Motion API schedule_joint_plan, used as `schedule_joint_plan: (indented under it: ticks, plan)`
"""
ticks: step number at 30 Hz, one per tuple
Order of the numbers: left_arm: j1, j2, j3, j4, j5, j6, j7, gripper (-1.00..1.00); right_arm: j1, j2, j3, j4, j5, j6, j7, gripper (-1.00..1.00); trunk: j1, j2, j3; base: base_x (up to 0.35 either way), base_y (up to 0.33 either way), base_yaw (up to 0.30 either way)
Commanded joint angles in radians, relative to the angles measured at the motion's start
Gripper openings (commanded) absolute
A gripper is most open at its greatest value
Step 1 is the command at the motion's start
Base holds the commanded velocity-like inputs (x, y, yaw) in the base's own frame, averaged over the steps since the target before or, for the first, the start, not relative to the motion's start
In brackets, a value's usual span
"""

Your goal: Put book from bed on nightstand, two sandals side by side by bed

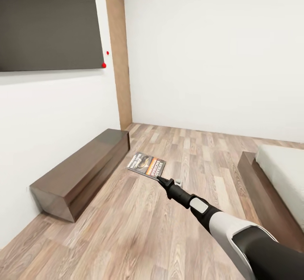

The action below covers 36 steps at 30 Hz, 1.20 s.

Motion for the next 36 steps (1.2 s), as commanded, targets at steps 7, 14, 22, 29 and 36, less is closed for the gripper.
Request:
schedule_joint_plan:
  ticks: [7,14,22,29,36]
  plan:
    - [0.0,0.0,-0.008,0.001,0.01,-0.002,-0.004,1.0,-0.001,0.0,-0.001,0.001,-0.013,0.009,0.002,-1.0,0.0,0.0,-0.001,0.306,0.0,-0.267]
    - [0.0,0.0,-0.008,0.001,0.01,-0.002,-0.004,1.0,-0.001,0.0,-0.001,0.001,-0.013,0.009,0.002,-1.0,0.0,0.0,-0.001,0.305,0.0,-0.267]
    - [0.0,0.0,-0.008,0.001,0.01,-0.002,-0.003,1.0,-0.001,0.0,-0.001,0.001,-0.013,0.009,0.001,-1.0,0.0,0.0,-0.001,0.305,0.0,-0.267]
    - [0.0,0.0,-0.008,0.001,0.01,-0.002,-0.004,1.0,-0.001,0.0,-0.001,0.001,-0.013,0.009,0.002,-1.0,0.0,0.0,-0.001,0.306,0.0,-0.266]
    - [0.0,0.0,-0.008,0.001,0.01,-0.002,-0.003,1.0,-0.001,0.0,-0.001,0.001,-0.013,0.009,0.002,-1.0,0.0,0.0,-0.001,0.305,0.0,-0.17]
